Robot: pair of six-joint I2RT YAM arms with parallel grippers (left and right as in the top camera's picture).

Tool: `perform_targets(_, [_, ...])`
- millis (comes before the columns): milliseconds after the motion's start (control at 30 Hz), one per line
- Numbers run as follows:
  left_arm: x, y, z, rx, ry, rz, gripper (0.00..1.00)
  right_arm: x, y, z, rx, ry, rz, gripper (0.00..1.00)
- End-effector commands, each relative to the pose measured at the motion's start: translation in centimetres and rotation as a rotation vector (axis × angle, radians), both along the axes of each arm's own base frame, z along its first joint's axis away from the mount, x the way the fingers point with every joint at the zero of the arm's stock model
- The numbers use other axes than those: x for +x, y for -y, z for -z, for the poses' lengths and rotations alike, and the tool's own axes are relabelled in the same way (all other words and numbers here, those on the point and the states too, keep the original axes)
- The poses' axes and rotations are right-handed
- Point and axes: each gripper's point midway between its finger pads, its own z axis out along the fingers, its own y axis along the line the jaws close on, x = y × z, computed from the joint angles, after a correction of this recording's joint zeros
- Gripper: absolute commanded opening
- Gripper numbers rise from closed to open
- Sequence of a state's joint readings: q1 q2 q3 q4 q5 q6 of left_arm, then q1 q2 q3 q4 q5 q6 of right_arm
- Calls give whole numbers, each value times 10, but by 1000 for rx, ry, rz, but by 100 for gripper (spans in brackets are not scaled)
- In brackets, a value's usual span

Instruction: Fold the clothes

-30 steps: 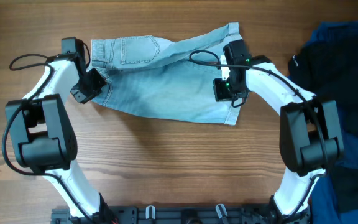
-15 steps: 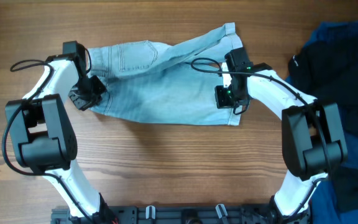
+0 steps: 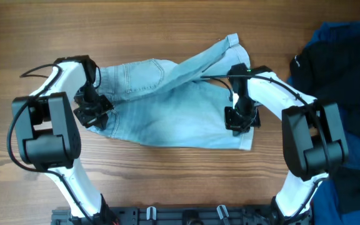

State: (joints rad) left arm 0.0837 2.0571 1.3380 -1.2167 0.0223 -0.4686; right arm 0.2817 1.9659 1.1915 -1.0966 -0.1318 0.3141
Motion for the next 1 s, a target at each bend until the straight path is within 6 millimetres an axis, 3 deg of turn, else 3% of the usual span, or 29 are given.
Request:
perform_targets(0, [-11, 3, -4, 30, -40, -5, 4, -29, 21, 9, -121, -118, 12, 4])
perform_targets(167, [-22, 4, -22, 31, -61, -9, 4, -42, 25, 1, -144, -177, 21, 4])
perform_targets(267, [-24, 3, -39, 35, -33, -8, 4, -37, 24, -8, -129, -134, 21, 4])
perform_targets(467, [-7, 13, -104, 36, 261, 69, 4, -12, 15, -53, -43, 97, 5, 4])
perform_targets(500, [-1, 16, -116, 29, 335, 130, 8, -7, 13, -63, -27, 150, 7, 4])
perform_targets(533, [7, 19, -127, 26, 407, 181, 27, -4, 12, -70, -16, 189, 9, 4])
perform_targets(600, [22, 23, -140, 25, 515, 258, 51, 9, 9, -86, 15, 296, 16, 6])
perform_targets(667, [27, 24, -141, 18, 538, 273, 62, 18, 6, -95, 34, 359, 18, 19])
perform_targets(800, [21, 26, -127, 11, 470, 173, 64, 27, 4, -101, 50, 414, 20, 22])
perform_targets(967, [33, 28, -103, 16, 464, 41, 75, 32, 2, -102, 56, 436, 19, 32])
